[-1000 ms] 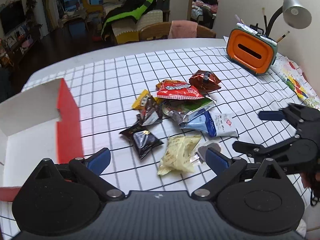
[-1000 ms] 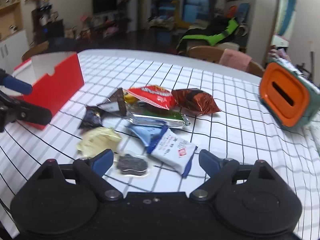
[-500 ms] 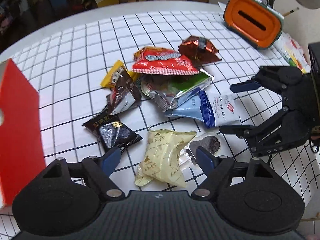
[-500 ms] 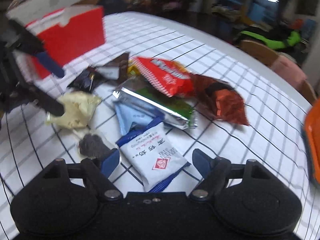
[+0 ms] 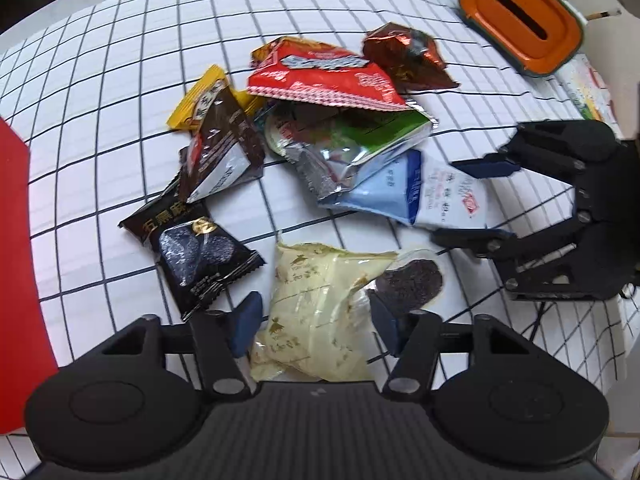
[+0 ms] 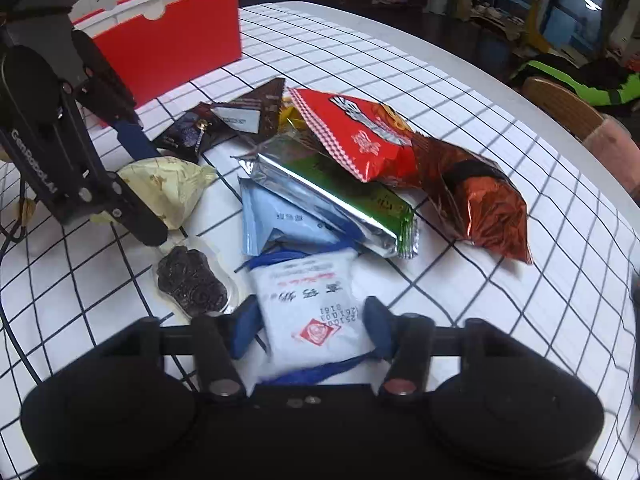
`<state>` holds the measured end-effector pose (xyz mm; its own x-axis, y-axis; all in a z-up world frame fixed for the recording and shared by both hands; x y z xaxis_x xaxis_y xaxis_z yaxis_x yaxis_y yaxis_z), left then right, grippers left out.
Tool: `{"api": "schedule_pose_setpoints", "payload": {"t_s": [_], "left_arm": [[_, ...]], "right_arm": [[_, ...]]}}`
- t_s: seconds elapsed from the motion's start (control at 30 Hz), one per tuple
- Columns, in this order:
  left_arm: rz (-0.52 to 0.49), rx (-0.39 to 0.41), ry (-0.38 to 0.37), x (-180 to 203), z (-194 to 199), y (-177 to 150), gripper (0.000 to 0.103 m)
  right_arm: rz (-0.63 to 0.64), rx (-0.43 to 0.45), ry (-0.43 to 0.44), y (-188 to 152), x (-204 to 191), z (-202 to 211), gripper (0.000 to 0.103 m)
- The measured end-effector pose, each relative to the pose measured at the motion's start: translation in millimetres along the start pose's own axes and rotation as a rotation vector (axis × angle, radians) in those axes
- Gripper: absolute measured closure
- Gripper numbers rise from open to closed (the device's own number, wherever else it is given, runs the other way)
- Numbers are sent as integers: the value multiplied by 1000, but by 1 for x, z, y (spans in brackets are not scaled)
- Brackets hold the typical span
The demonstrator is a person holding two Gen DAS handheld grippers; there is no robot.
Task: Organize snacks
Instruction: 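Grasp the cream pastry bag with left tool while right grasps white-blue milk packet, then carry both packets into the red box and open both tools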
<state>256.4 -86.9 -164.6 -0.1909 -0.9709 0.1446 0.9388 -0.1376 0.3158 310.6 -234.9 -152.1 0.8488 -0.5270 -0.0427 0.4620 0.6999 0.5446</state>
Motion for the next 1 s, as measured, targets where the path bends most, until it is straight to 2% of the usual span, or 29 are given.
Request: {"api": "schedule_pose_setpoints", "payload": {"t_s": [0.1,0.17,0.27,0.43,0.63,0.83,1.0], "left_arm": [[15,5,8,-1,1,-1,53],[24,8,17,0,3,-2,62],[40,24,27,0,6,-5,66],[50,45,58,4,13,-12,69],[85,80,55,7,31,-26,69],[116,153,74,5,68,-45,69],[116,209,127,0,106,-55,69]], "right_arm": [[-64,23,-48,-2,0,3,56],[-129,33,-74,-5,0,5,58],[-217,58,-111,-9,-2,10,58],[-324,100,-144,-17,-9,24,59],[-390,120,-162,-16,-26,45,59],[-421,152,-171,-5,-52,71,59],[-443,176,-189,14,-78,88,59]]}}
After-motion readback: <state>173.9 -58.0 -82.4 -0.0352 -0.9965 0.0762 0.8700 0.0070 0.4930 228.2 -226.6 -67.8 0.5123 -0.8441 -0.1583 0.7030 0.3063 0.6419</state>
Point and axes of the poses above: each gripper's, at about its wrist camera, not at the fingertips, and z roughly against the way its jaws point, x to its right, y to its top, the point moved 2 cm from there along -z, roughly the way its jaws point, and after that the axes turned 11 degrees about -z, right-handed, at the moved point
